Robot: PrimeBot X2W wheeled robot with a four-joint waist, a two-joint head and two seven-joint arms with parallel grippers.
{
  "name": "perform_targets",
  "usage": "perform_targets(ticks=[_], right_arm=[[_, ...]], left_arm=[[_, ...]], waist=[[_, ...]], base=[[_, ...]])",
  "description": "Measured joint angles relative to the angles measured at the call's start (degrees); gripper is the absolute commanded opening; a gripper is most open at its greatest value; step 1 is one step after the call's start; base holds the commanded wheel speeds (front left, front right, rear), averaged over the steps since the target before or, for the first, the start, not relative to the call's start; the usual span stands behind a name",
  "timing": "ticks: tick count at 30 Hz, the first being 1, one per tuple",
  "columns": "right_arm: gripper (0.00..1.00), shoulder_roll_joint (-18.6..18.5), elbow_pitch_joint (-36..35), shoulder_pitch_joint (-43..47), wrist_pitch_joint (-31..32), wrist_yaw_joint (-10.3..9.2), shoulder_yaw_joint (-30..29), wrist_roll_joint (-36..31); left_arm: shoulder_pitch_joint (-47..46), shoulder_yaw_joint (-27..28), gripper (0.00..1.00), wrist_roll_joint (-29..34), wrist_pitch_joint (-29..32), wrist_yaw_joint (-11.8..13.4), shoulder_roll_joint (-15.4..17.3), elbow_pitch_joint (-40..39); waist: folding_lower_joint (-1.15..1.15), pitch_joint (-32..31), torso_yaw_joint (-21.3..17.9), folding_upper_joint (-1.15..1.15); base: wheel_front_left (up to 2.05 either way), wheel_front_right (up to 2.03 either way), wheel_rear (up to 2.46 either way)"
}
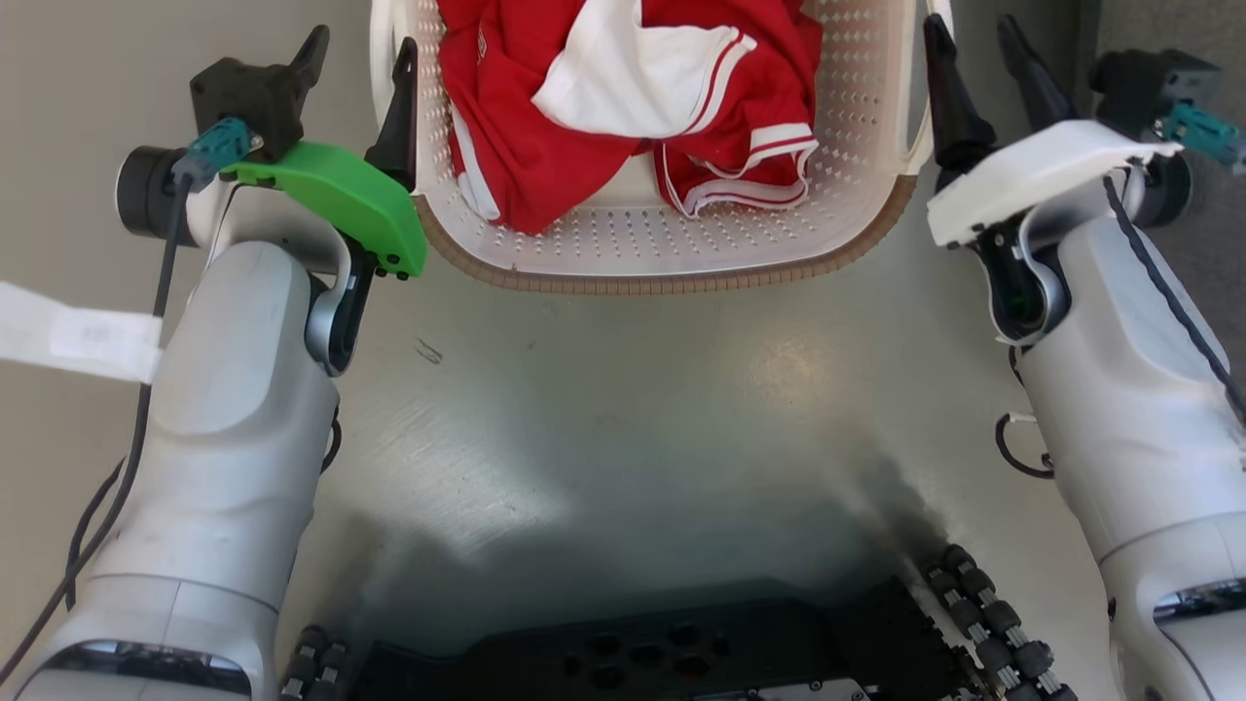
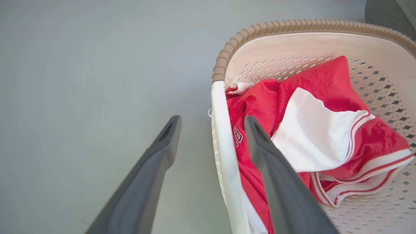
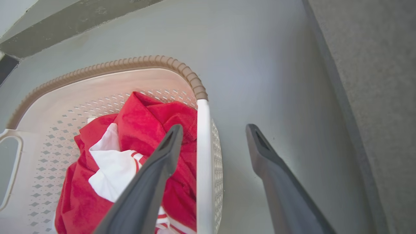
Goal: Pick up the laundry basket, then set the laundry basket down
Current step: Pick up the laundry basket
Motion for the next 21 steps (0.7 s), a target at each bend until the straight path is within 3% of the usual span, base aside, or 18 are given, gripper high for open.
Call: perform_targets(ticks=[21], right_arm=[[1.0, 1.2, 9.9, -8.57, 0.24, 0.05, 6.28, 2.45]], left_arm=[[-7.81, -4.55, 1.0, -5.08, 3.14, -0.41, -0.18, 8.48]], waist=[[0.0, 4.77, -0.2, 0.0]], base=[[0.0, 0.0, 0.0]])
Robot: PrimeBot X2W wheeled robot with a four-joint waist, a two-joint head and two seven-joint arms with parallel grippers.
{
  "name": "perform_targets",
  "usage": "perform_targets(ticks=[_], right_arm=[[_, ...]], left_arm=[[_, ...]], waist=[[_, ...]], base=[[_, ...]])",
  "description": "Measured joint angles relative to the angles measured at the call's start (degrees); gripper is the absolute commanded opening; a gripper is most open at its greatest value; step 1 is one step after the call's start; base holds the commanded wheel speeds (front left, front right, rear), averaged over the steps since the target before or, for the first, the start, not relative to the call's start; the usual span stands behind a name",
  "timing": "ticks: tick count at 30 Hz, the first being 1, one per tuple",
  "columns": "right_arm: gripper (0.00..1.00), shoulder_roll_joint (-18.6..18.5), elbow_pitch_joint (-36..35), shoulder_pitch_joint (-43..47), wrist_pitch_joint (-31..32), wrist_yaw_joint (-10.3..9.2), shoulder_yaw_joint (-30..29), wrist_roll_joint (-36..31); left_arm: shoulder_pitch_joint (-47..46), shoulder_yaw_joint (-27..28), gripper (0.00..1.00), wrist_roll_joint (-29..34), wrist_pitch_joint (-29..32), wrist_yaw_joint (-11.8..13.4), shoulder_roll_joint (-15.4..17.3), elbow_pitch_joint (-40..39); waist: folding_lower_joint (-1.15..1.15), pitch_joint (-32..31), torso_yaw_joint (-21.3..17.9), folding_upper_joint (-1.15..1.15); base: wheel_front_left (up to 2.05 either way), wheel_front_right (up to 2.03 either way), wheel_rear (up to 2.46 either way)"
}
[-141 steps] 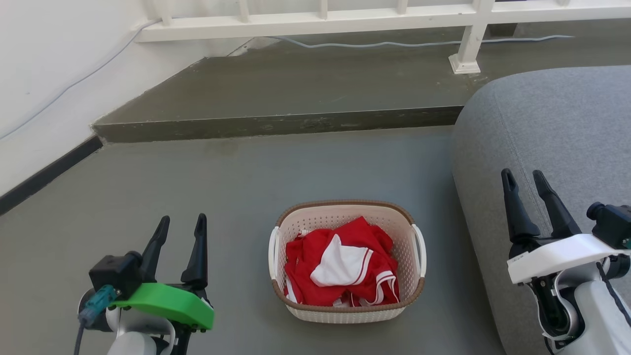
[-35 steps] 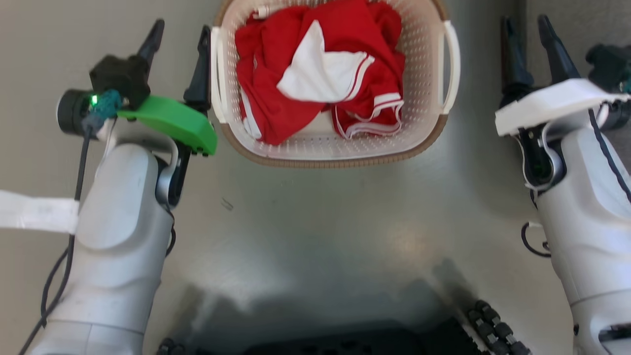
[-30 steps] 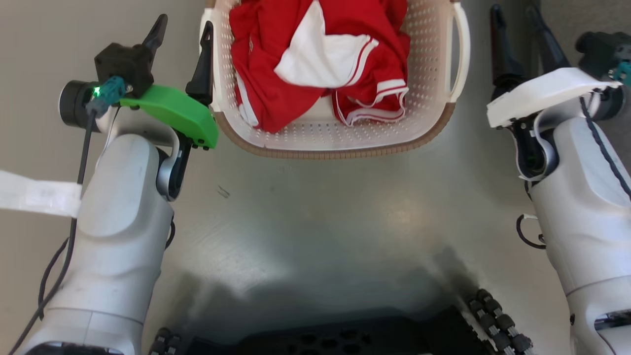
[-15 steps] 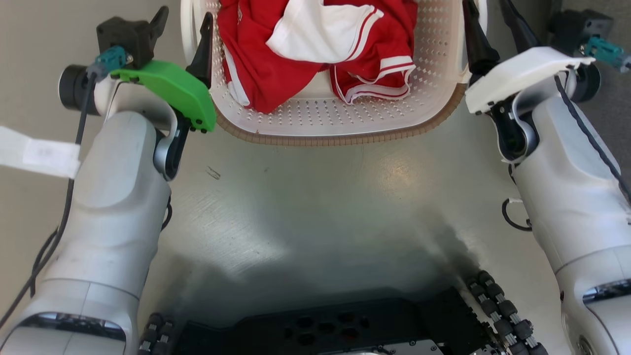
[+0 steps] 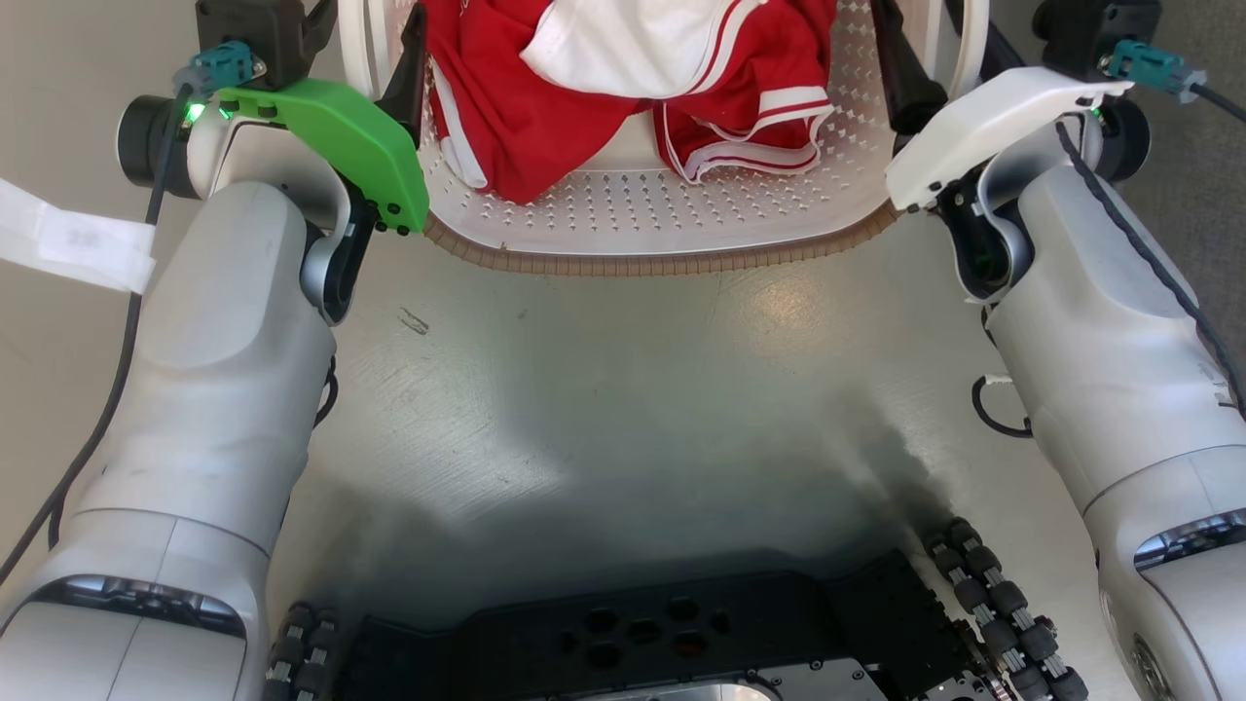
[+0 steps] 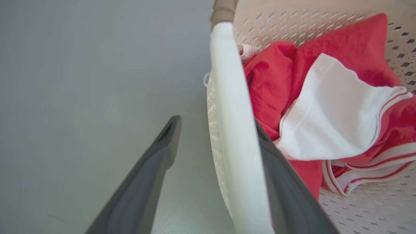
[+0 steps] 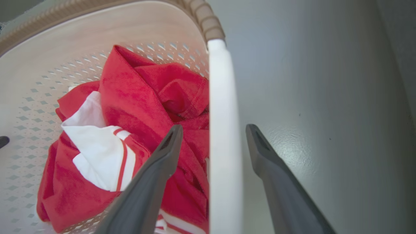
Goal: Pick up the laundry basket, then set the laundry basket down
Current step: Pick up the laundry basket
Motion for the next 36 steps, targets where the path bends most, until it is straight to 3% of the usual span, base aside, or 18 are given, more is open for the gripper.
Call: perform_targets(ticks=[2, 3, 4, 5, 6, 7, 8, 9, 24, 36], right_arm=[[1.0, 0.08, 0.96, -0.1, 0.27, 0.0, 0.51, 0.46], [1.0, 0.08, 1.43, -0.18, 0.43, 0.0, 0.68, 0.69], [1.0, 0.08, 1.78, -0.31, 0.43, 0.0, 0.81, 0.78], [0.96, 0.08, 2.07, -0.54, 0.43, 0.0, 0.96, 1.04], [0.63, 0.09, 2.43, -0.94, 0.43, 0.0, 1.1, 1.26], [0.45, 0.09, 2.66, -1.33, 0.43, 0.0, 1.24, 1.35], [0.13, 0.11, 2.92, -1.65, 0.43, 0.0, 1.42, 1.62], [0.0, 0.13, 3.23, -1.96, 0.42, 0.0, 1.58, 1.74], [0.0, 1.02, 6.38, -2.33, -0.1, -0.15, 4.3, 4.57], [0.0, 0.96, 8.37, -0.39, -0.15, -0.15, 8.48, 5.53]], left_arm=[[-0.38, -0.49, 1.0, -0.42, 0.0, -0.03, -0.02, 0.47], [-0.55, -0.75, 0.93, -0.62, 0.0, -0.04, -0.02, 0.75], [-0.77, -1.02, 0.79, -0.89, 0.0, -0.04, -0.05, 1.18], [-1.01, -1.23, 0.55, -1.12, 0.0, -0.13, -0.11, 1.49], [-1.25, -1.36, 0.36, -1.43, 0.01, -0.44, -0.16, 1.77], [-1.43, -1.49, 0.0, -1.6, 0.02, -0.46, -0.19, 1.94], [-1.62, -1.72, 0.0, -1.76, 0.15, -0.47, -0.2, 2.13], [-1.74, -1.94, 0.0, -1.97, 0.2, -0.48, -0.24, 2.23], [-2.29, -5.06, 0.0, -6.04, -1.53, -0.3, -0.85, 5.59], [2.24, -7.61, 0.0, -10.46, -3.8, -0.3, -0.78, 7.64]], waist=[[0.0, 0.09, 0.05, 0.0], [0.0, 0.13, 0.07, 0.0], [0.0, 0.18, 0.09, 0.0], [0.0, 0.21, 0.11, 0.0], [0.0, 0.25, 0.13, 0.0], [0.0, 0.27, 0.14, 0.0], [0.0, 0.27, 0.14, 0.0], [0.0, 0.27, 0.13, 0.0], [0.0, -2.49, 0.2, 0.0], [0.0, -9.33, 0.76, 0.0]], base=[[0.0, 0.0, 0.0], [0.0, 0.0, 0.0], [0.0, 0.0, 0.0], [0.0, 0.0, 0.0], [0.0, 0.0, 0.0], [0.0, 0.0, 0.0], [0.0, 0.0, 0.0], [0.0, 0.0, 0.0], [0.0, 0.0, 0.0], [0.0, 0.0, 0.0]])
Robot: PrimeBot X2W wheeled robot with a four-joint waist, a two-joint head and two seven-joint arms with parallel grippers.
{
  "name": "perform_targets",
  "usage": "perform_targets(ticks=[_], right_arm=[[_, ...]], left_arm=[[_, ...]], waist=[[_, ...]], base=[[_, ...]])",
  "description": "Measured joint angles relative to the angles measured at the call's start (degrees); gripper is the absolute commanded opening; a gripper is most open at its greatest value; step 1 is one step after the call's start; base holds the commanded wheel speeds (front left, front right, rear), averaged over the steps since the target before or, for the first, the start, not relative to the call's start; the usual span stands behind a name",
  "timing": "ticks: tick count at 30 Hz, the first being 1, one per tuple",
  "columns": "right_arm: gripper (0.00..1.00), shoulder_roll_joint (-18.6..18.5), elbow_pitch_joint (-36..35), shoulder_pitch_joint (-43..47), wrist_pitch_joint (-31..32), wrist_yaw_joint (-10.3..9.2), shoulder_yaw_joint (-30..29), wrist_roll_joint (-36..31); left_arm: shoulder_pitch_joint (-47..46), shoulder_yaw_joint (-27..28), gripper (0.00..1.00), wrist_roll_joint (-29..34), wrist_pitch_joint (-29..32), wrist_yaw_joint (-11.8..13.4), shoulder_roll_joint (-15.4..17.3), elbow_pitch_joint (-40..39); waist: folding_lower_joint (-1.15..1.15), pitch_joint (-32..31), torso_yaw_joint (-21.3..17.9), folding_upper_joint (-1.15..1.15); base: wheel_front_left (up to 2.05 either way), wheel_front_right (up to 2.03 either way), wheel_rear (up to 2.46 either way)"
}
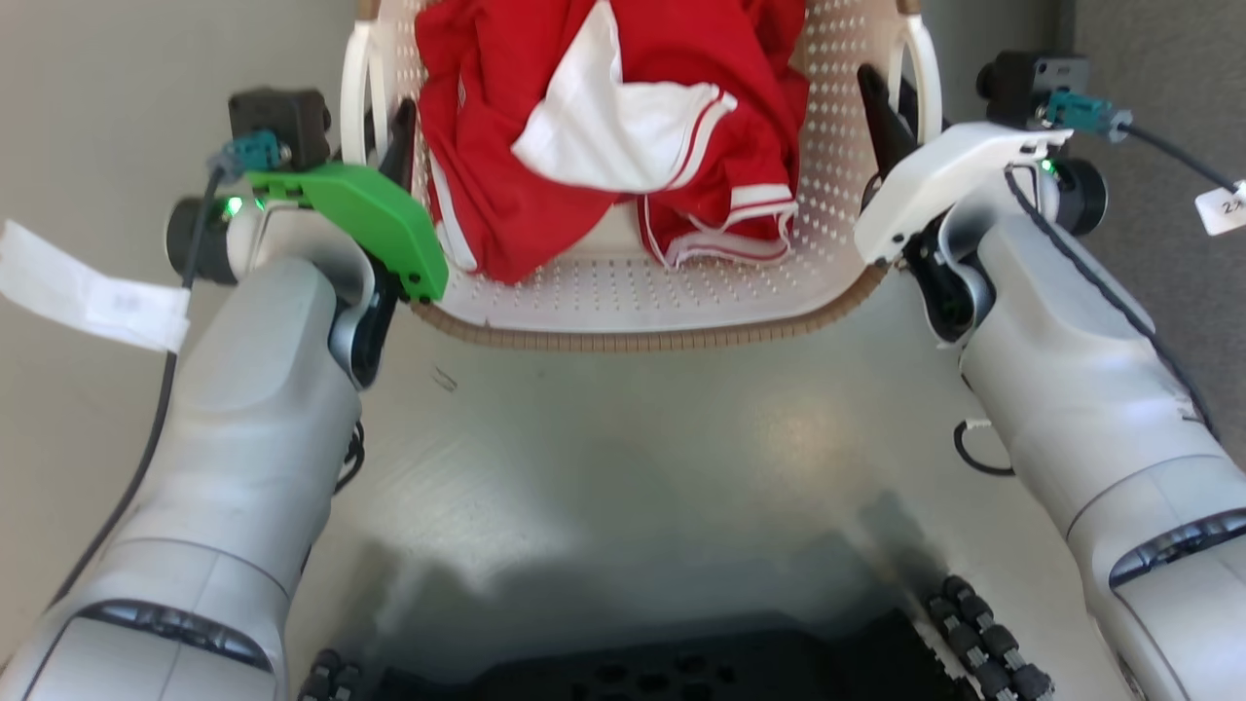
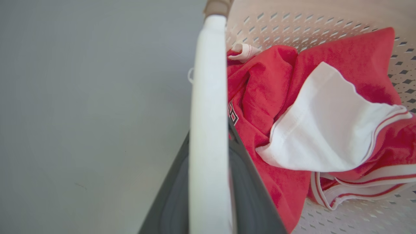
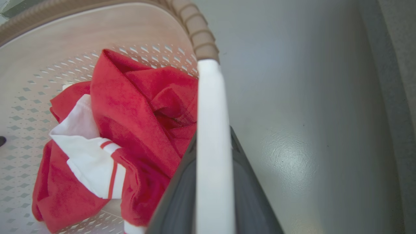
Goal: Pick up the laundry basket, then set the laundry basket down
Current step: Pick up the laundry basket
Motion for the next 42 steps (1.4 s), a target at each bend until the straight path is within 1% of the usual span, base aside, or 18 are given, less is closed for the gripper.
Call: perform_targets(ticks=[9, 13, 19, 29, 31, 32, 33, 34, 42], right_arm=[[0.0, 0.12, 0.64, 2.58, 0.0, 0.0, 3.32, 1.66], [0.0, 0.23, 1.27, 4.0, 0.0, 0.0, 4.76, 2.45], [0.0, 0.3, 1.67, 6.81, 0.19, -0.01, 7.11, 4.31], [0.0, 0.33, 1.8, 11.34, 3.14, -0.08, 10.78, 8.14], [0.0, 0.32, 1.77, 11.8, 3.47, -0.09, 11.17, 8.68], [0.0, 0.3, 1.64, 12.84, 4.16, -0.12, 11.95, 9.53], [0.0, 0.3, 1.64, 12.84, 4.16, -0.12, 11.95, 9.53], [0.0, 0.29, 1.46, 13.46, 4.46, -0.45, 12.37, 9.94], [0.0, 0.29, 0.9, 18.73, 7.66, -0.51, 14.86, 13.88]], left_arm=[[3.61, -1.34, 0.0, -2.86, -0.57, 0.0, -0.01, 1.34], [5.87, -1.9, 0.0, -5.22, -0.56, -0.01, -0.01, 1.57], [8.27, -3.68, 0.0, -6.16, -0.41, 0.0, -0.01, 2.31], [12.92, -5.65, 0.0, -8.79, 0.98, 0.0, -0.03, 3.52], [13.46, -5.81, 0.0, -8.98, 1.11, 0.0, -0.03, 3.57], [14.51, -6.28, 0.0, -9.55, 1.47, 0.0, -0.03, 3.8], [14.51, -6.28, 0.0, -9.55, 1.47, 0.0, -0.03, 3.8], [15.08, -6.53, 0.0, -9.84, 1.58, 0.0, -0.03, 3.92], [19.25, -8.33, 0.0, -12.34, 4.7, 0.0, -0.05, 5.16]], waist=[[0.0, -6.72, 0.3, 0.0], [0.0, -9.92, 0.41, 0.0], [-0.01, -14.78, 0.7, 0.0], [-0.01, -23.05, 1.16, 0.0], [-0.01, -23.86, 1.18, 0.0], [-0.01, -25.53, 1.21, 0.0], [-0.01, -25.53, 1.21, 0.0], [-0.01, -26.35, 1.21, 0.0], [-0.01, -32.99, 1.13, 0.0]], base=[[0.0, 0.0, 0.0], [0.0, 0.0, 0.0], [0.0, 0.0, 0.0], [0.0, 0.0, 0.0], [0.0, 0.0, 0.0], [0.0, 0.0, 0.0], [0.0, 0.0, 0.0], [0.0, 0.0, 0.0], [0.0, 0.0, 0.0]])
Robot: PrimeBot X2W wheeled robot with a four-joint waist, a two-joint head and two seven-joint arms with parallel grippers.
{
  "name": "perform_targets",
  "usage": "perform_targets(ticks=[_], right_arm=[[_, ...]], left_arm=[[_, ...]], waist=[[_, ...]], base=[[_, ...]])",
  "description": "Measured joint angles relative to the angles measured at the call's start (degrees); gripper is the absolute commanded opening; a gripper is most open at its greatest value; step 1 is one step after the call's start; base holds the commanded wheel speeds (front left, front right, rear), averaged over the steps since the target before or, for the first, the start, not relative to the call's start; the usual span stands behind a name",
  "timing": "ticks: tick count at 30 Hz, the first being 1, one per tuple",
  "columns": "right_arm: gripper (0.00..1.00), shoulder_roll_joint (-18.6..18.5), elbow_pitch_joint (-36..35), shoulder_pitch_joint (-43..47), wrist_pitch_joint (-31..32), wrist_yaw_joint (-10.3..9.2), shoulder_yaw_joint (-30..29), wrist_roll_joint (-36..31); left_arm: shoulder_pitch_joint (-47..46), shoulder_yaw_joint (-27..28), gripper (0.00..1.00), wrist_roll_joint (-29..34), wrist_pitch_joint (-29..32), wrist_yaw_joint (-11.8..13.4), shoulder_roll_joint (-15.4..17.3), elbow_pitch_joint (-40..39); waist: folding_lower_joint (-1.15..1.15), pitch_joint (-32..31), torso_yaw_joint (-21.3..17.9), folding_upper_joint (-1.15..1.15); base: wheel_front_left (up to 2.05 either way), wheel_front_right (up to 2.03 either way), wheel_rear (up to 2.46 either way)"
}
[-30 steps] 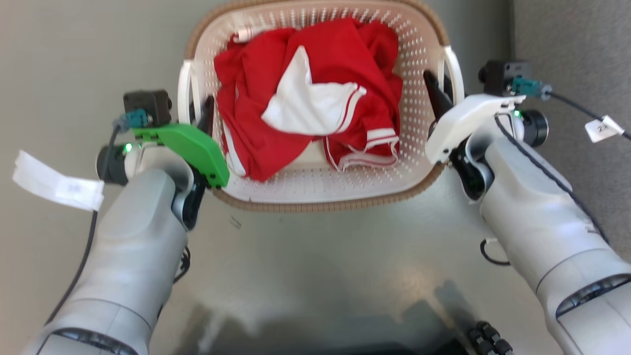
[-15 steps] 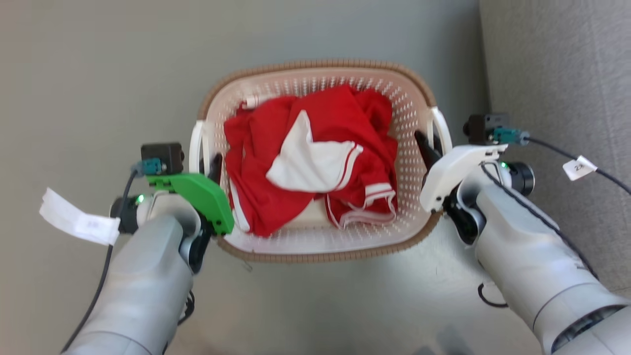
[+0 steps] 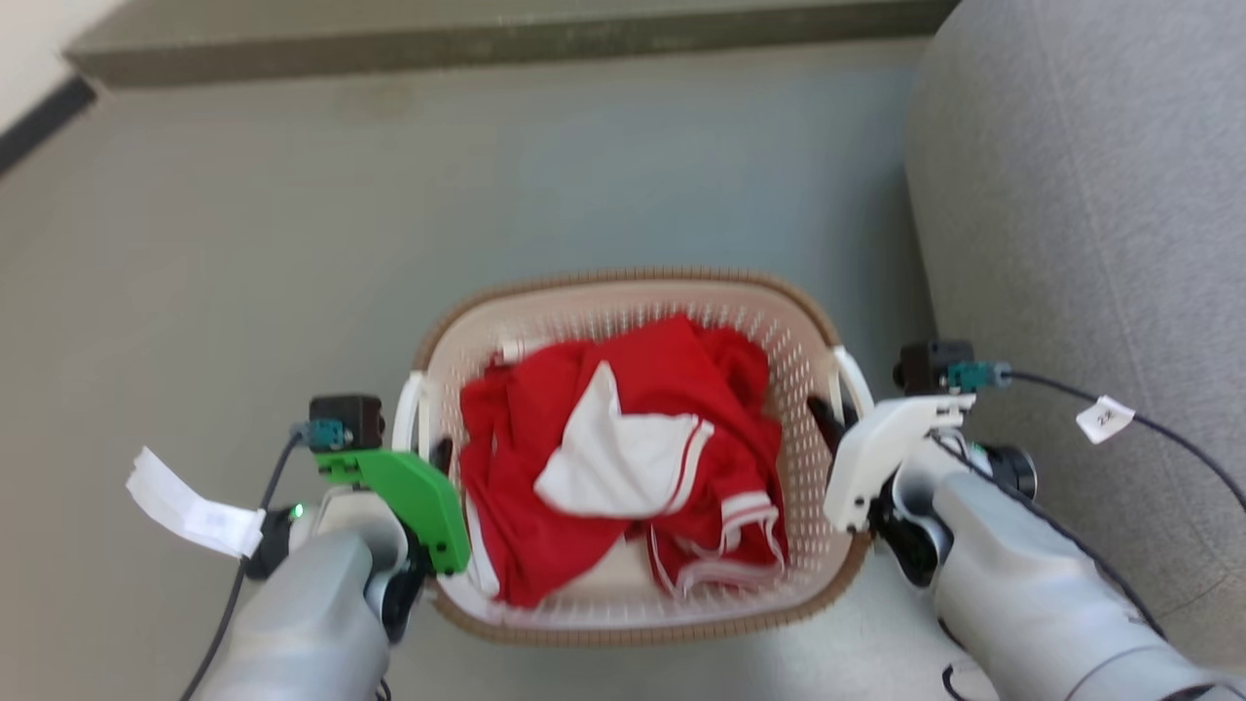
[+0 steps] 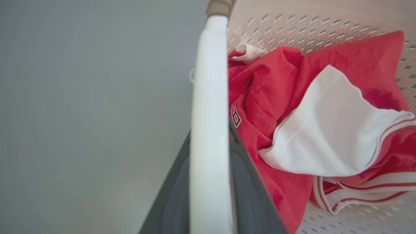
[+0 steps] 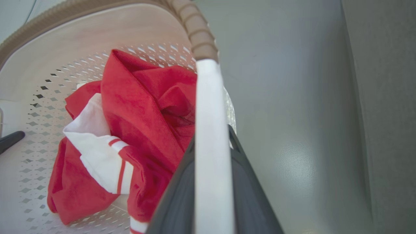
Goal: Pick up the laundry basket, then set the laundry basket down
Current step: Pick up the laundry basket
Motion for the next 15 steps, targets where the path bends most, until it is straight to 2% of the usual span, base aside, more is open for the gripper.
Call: perform_targets(ticks=[15], right_arm=[[0.0, 0.07, 0.27, 7.65, 6.68, -0.45, 3.56, 5.37]], left_arm=[[7.91, -2.88, 0.0, -3.63, 5.69, 0.01, -0.04, 0.96]], waist=[[0.0, -12.4, -0.36, 0.0]], base=[[0.0, 0.0, 0.0]])
